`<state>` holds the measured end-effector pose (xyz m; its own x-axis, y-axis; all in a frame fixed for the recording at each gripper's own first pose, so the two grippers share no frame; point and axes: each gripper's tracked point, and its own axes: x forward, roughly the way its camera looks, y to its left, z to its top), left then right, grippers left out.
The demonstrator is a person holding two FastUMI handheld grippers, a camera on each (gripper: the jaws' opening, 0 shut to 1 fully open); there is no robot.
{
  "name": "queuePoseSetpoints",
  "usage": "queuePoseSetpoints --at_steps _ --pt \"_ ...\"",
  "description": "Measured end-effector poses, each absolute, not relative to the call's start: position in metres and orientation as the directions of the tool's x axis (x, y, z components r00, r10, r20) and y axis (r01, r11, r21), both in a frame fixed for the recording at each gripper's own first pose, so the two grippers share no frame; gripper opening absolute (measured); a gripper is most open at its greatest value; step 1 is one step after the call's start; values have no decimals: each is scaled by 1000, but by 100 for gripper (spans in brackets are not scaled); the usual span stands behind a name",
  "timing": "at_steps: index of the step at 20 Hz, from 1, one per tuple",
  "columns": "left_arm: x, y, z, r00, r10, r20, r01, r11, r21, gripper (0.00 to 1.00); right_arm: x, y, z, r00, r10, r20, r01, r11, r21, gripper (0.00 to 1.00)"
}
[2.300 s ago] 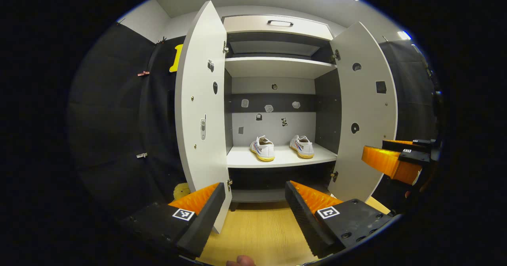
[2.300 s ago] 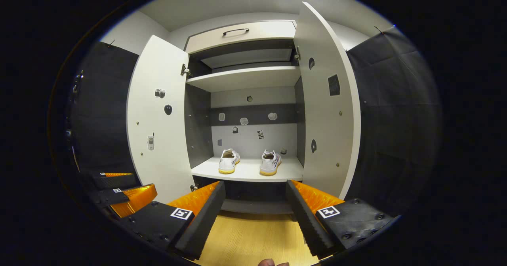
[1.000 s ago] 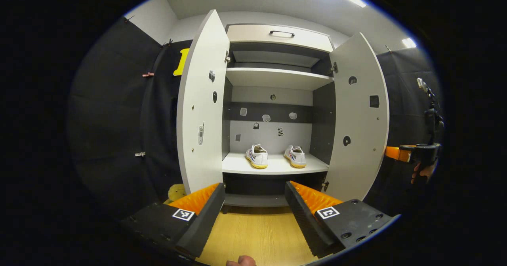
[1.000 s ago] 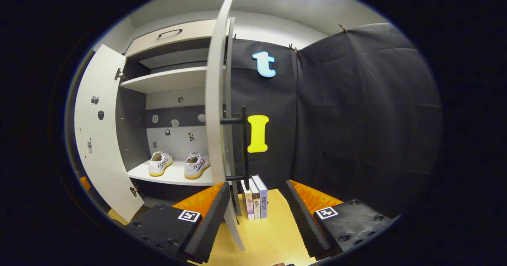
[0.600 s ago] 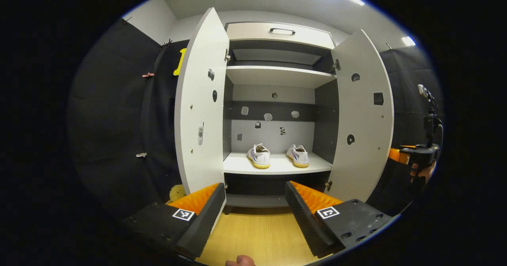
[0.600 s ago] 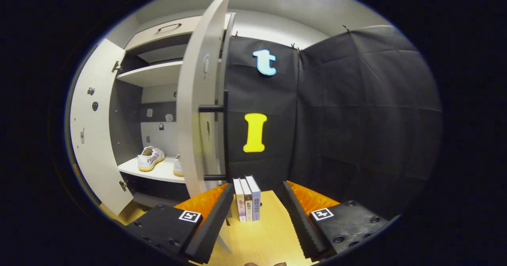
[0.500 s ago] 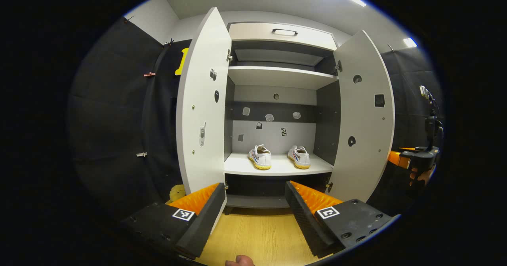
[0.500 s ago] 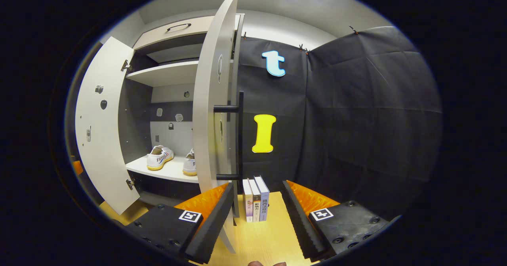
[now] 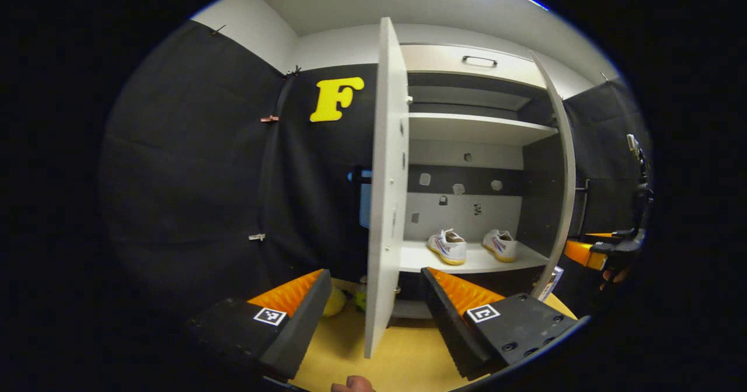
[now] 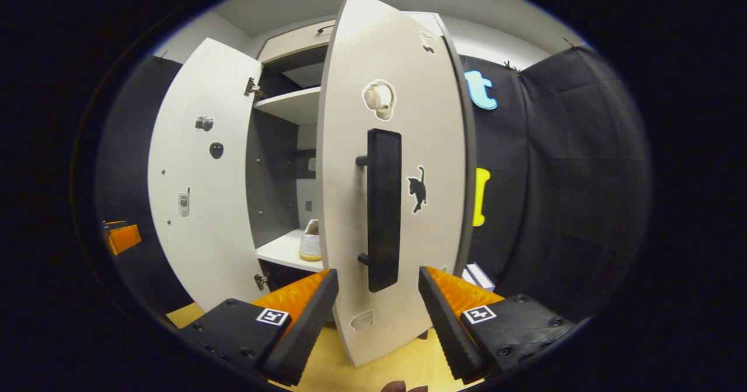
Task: Grab one shoe with the right hand and put it into the shoe cabinet, grab the other shoe with the left hand and put it into the shoe cabinet; then close the right door with the right hand and the left door with the left hand.
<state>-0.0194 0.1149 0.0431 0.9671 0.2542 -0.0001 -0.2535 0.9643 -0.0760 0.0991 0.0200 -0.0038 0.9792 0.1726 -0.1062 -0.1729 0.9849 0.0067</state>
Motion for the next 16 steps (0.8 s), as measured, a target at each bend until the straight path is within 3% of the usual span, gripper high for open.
queuePoseSetpoints --at_steps 6,9,16 --pt "31 196 61 945 325 31 -323 944 -61 93 86 43 12 978 193 -75 -192 981 28 96" --pt "64 193 53 957 290 31 -288 957 -41 93 78 26 19 984 160 -73 -157 987 38 96" --pt "61 169 56 959 280 38 -279 960 -27 93 65 -22 32 996 67 -65 -65 997 40 96"
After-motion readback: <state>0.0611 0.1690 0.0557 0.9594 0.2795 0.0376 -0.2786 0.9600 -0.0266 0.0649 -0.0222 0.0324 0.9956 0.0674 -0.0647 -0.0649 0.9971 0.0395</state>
